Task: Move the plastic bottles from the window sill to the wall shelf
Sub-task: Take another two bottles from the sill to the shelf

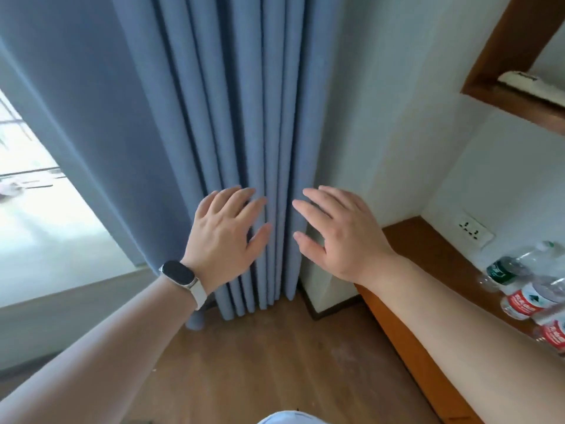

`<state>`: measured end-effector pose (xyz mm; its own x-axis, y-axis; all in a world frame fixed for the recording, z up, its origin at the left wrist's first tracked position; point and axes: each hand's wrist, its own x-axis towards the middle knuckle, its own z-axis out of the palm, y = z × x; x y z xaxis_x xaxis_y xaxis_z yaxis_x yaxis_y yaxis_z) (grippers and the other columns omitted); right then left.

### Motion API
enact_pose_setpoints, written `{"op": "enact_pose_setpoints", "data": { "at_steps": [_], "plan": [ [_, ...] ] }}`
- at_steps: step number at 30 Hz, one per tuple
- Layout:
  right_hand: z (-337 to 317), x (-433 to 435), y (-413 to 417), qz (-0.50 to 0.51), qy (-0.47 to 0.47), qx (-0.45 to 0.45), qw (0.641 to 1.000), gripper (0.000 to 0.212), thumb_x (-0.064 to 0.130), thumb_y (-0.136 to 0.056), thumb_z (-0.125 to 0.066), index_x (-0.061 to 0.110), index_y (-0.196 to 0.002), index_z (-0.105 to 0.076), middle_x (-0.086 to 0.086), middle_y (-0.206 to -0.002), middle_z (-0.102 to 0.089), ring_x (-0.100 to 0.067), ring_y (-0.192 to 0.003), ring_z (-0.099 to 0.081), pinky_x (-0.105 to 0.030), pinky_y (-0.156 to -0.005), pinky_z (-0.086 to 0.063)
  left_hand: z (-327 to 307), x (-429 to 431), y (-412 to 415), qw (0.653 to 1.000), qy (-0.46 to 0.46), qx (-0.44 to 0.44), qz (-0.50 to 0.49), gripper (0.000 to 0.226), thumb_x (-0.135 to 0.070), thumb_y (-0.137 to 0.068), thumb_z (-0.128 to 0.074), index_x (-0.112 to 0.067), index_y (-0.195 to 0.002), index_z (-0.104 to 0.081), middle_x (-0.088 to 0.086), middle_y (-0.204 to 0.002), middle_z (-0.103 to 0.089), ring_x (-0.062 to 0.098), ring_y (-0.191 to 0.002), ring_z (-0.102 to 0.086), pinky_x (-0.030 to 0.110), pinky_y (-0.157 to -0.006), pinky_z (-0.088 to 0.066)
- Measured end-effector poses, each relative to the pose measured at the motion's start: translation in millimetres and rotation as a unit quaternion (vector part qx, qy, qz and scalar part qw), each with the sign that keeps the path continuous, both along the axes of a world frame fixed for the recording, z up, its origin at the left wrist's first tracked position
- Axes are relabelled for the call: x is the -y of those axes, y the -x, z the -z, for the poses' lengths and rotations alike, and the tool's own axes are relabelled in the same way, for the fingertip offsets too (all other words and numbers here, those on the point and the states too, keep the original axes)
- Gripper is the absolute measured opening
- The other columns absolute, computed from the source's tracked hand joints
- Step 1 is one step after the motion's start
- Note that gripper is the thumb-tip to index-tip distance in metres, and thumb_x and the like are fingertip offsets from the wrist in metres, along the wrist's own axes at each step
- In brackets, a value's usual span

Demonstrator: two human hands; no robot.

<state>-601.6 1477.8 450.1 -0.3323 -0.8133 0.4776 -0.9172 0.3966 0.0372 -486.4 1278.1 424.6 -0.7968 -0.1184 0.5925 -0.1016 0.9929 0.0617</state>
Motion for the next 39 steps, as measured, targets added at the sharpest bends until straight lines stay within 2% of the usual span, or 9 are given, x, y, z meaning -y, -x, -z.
{"op": "enact_pose_setpoints", "data": {
  "at_steps": [10, 17, 21, 28, 33, 39],
  "plan": [
    [6.2, 193.5, -76.1, -0.139, 0.034, -0.021, 0.99, 0.047, 0.041, -0.092, -0.055, 0.008, -0.123, -0.066, -0.016, -0.125, -0.062, -0.039, -0.115, -0.057, -0.052, -0.096, -0.043, 4.7, 145.5, -133.1, 0.988, -0.036, 0.014, -0.147, 0.045, -0.045, -0.095, -0.048, -0.018, -0.126, -0.063, 0.006, -0.136, -0.059, 0.03, -0.129, -0.048, 0.046, -0.108, -0.031],
    [4.7, 294.3, -131.4, -0.24, 0.03, -0.013, 0.97, 0.046, 0.042, -0.089, -0.055, 0.011, -0.122, -0.066, -0.014, -0.125, -0.062, -0.037, -0.116, -0.056, -0.054, -0.097, -0.042, 6.5, 205.2, -217.8, 0.962, -0.05, 0.017, -0.267, 0.047, -0.046, -0.096, -0.044, -0.018, -0.13, -0.061, 0.007, -0.139, -0.056, 0.03, -0.131, -0.046, 0.046, -0.109, -0.029],
    [5.8, 332.2, -145.4, -0.284, 0.026, -0.001, 0.958, 0.048, 0.045, -0.091, -0.05, 0.014, -0.125, -0.064, -0.012, -0.128, -0.06, -0.035, -0.12, -0.054, -0.053, -0.102, -0.038, 9.8, 221.8, -246.1, 0.946, -0.05, 0.012, -0.321, 0.045, -0.044, -0.094, -0.051, -0.018, -0.13, -0.061, 0.006, -0.139, -0.056, 0.029, -0.13, -0.046, 0.047, -0.108, -0.03],
    [16.0, 398.5, -142.3, -0.342, -0.002, 0.013, 0.94, 0.052, 0.048, -0.091, -0.046, 0.015, -0.128, -0.061, -0.012, -0.133, -0.058, -0.036, -0.123, -0.051, -0.051, -0.102, -0.037, 12.5, 253.1, -257.6, 0.918, -0.044, 0.04, -0.392, 0.046, -0.044, -0.094, -0.05, -0.019, -0.13, -0.059, 0.007, -0.138, -0.056, 0.029, -0.13, -0.045, 0.048, -0.109, -0.029],
    [15.9, 448.7, -126.7, -0.372, -0.013, 0.024, 0.928, 0.053, 0.049, -0.092, -0.044, 0.016, -0.129, -0.06, -0.011, -0.135, -0.057, -0.035, -0.125, -0.05, -0.049, -0.105, -0.035, 1.2, 284.6, -241.7, 0.901, -0.042, 0.054, -0.428, 0.048, -0.047, -0.095, -0.046, -0.019, -0.132, -0.059, 0.006, -0.14, -0.055, 0.028, -0.132, -0.043, 0.046, -0.11, -0.027],
    [6.1, 506.9, -101.1, -0.42, -0.027, 0.04, 0.906, 0.054, 0.05, -0.092, -0.044, 0.017, -0.132, -0.059, -0.01, -0.138, -0.056, -0.035, -0.129, -0.048, -0.048, -0.108, -0.031, -12.9, 318.5, -213.6, 0.88, -0.046, 0.053, -0.47, 0.049, -0.047, -0.095, -0.045, -0.021, -0.135, -0.056, 0.005, -0.142, -0.054, 0.028, -0.132, -0.043, 0.051, -0.11, -0.03]
  ]
}}
